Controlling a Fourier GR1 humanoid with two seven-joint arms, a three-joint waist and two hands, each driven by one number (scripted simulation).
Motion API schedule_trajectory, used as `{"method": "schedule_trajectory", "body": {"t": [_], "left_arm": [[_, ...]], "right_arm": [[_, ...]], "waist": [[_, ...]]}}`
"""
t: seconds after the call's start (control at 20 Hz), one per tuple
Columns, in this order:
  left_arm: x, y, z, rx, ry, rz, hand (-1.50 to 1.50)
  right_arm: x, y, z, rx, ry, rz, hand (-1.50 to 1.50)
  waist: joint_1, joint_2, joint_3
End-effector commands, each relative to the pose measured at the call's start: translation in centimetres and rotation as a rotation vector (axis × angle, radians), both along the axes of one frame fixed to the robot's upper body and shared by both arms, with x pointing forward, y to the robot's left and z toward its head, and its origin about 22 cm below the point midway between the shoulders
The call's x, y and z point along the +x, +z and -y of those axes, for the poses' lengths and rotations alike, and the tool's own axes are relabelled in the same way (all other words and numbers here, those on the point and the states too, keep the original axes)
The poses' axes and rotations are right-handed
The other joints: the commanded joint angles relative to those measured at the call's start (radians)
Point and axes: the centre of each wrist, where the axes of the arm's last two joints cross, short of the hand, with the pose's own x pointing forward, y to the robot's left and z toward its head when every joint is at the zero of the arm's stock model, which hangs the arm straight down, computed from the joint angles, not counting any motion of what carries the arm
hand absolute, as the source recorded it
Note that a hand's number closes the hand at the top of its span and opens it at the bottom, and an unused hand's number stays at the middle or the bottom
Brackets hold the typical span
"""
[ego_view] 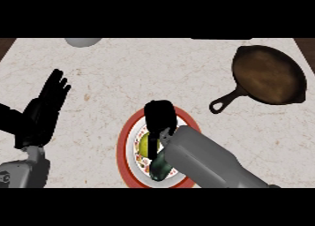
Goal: Pick the pear from the plate and place it in the pan
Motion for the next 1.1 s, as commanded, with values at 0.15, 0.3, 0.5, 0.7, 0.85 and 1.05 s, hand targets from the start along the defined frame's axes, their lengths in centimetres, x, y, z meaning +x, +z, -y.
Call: {"method": "schedule_trajectory", "body": {"t": [0.15, 0.3, 0.5, 0.7, 0.85, 1.05], "left_arm": [[-0.3, -0.6, -1.9, -0.001, 0.021, -0.029, 0.00], [0.3, -0.4, -0.1, 0.005, 0.010, -0.002, 0.00], [0.4, 0.5, -0.4, 0.012, 0.006, 0.021, 0.00], [0.5, 0.6, 0.8, 0.004, -0.051, 0.026, 0.00], [1.2, 1.1, 1.9, 0.010, -0.082, 0.026, 0.00], [1.7, 1.1, 2.6, 0.000, -0.101, 0.022, 0.00]], "right_arm": [[-2.4, 0.1, 0.0, 0.036, -0.001, 0.147, 1.50], [4.6, 2.0, 3.2, 0.003, -0.366, 0.228, 1.50], [10.5, 6.0, 11.0, -0.028, -0.875, 0.262, 1.50], [13.9, 11.8, 13.6, -0.204, -1.079, 0.447, 1.50], [15.1, 14.8, 13.5, -0.301, -1.142, 0.600, 1.50], [16.1, 19.4, 12.7, -0.316, -1.204, 0.673, 1.50]], "waist": [[-0.015, 0.008, 0.001], [0.000, 0.020, 0.001], [0.000, 0.038, 0.000], [0.069, 0.038, -0.006], [0.086, 0.045, -0.005], [0.104, 0.053, -0.004]]}}
